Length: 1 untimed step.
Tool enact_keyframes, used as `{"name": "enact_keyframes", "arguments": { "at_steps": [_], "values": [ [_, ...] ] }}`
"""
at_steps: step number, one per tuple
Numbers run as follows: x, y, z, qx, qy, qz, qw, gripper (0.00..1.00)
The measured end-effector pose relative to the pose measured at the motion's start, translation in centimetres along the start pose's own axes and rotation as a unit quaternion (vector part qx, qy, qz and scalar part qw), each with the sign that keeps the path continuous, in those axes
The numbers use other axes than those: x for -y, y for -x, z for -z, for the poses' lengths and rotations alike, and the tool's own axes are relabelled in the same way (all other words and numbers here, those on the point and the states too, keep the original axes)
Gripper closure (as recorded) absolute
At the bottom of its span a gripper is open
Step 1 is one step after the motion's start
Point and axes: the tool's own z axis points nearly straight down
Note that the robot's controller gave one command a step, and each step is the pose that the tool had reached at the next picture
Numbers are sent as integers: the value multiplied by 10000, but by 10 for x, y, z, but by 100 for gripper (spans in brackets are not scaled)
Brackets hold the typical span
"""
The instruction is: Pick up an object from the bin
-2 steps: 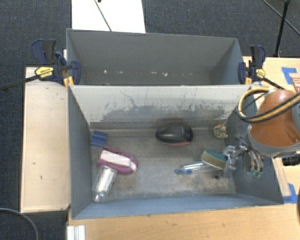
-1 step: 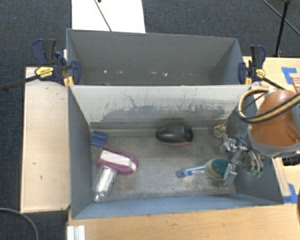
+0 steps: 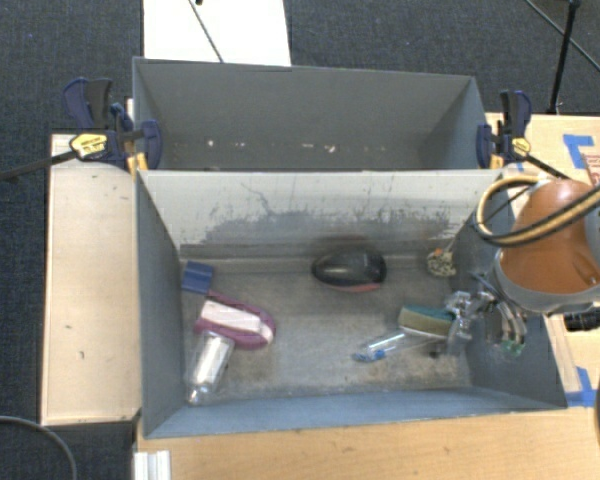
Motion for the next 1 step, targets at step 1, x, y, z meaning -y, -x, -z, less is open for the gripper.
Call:
{"name": "enact_keyframes", "arguments": {
  "at_steps": [1],
  "values": [
    [-7,-3,160,53,2,180,9998,100]
  ]
}}
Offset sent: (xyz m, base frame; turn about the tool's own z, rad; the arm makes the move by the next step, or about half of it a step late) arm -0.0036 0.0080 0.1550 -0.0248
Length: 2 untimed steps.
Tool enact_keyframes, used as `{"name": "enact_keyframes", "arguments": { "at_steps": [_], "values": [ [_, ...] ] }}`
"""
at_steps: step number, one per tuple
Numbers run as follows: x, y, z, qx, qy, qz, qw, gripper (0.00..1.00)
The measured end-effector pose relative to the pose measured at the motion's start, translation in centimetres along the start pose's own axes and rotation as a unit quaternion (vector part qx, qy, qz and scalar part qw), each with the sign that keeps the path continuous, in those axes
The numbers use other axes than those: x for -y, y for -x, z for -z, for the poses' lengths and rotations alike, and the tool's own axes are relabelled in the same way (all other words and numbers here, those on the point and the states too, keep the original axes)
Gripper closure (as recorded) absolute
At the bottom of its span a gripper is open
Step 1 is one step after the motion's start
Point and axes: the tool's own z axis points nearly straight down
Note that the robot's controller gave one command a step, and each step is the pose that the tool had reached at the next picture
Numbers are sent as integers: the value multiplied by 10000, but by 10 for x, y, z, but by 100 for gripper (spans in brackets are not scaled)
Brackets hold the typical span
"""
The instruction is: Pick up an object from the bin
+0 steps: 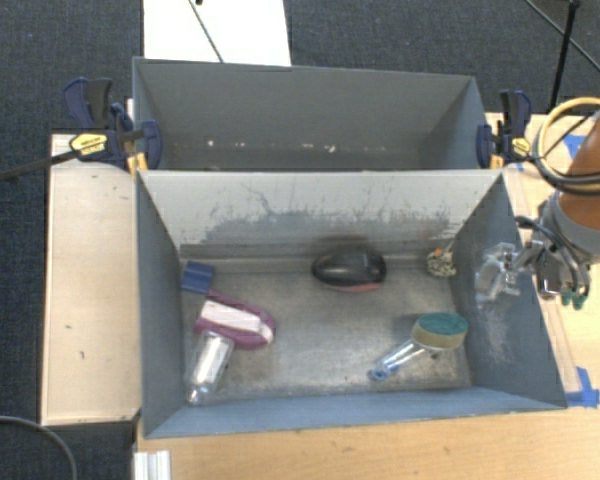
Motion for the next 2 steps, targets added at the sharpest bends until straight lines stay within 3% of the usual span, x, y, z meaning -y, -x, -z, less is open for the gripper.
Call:
{"name": "enact_keyframes", "arguments": {
  "at_steps": [1,2],
  "values": [
    [-31,-17,-62,-70,-3,-928,9957,100],
    [-30,-16,-61,-50,-6,-921,9957,0]
  ]
}}
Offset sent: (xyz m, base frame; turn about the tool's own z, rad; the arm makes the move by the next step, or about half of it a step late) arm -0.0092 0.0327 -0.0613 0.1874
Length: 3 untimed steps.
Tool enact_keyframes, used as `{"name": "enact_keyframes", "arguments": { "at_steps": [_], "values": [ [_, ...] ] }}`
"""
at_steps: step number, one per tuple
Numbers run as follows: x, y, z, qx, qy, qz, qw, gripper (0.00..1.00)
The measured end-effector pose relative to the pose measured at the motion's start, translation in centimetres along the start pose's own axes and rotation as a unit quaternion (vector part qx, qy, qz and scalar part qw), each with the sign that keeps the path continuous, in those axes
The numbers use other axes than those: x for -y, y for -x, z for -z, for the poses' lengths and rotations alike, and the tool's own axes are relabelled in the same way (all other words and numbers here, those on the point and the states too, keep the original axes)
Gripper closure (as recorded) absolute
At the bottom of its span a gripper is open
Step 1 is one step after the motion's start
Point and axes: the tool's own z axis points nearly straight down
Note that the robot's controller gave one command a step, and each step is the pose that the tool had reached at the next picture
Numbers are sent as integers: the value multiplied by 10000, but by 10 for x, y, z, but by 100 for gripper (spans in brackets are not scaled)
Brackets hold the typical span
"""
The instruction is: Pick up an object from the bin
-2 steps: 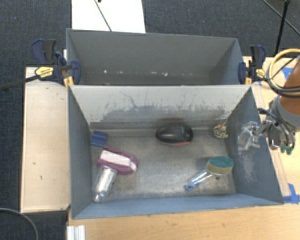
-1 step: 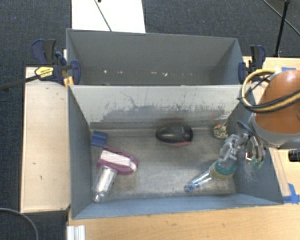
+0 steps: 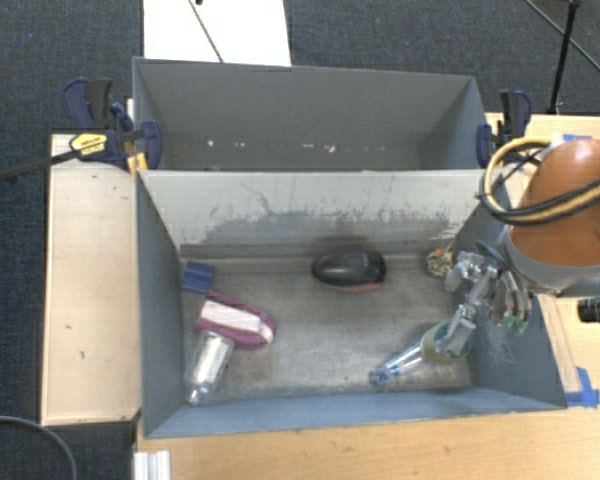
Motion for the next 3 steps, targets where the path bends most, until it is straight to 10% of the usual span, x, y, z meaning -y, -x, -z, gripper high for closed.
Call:
{"name": "enact_keyframes", "arguments": {
  "at_steps": [1,2,3],
  "values": [
    [47,6,-77,-12,-1,2963,9551,0],
    [46,6,-76,-2,2,2967,9550,100],
    [34,4,45,47,-6,3213,9470,100]
  ]
}}
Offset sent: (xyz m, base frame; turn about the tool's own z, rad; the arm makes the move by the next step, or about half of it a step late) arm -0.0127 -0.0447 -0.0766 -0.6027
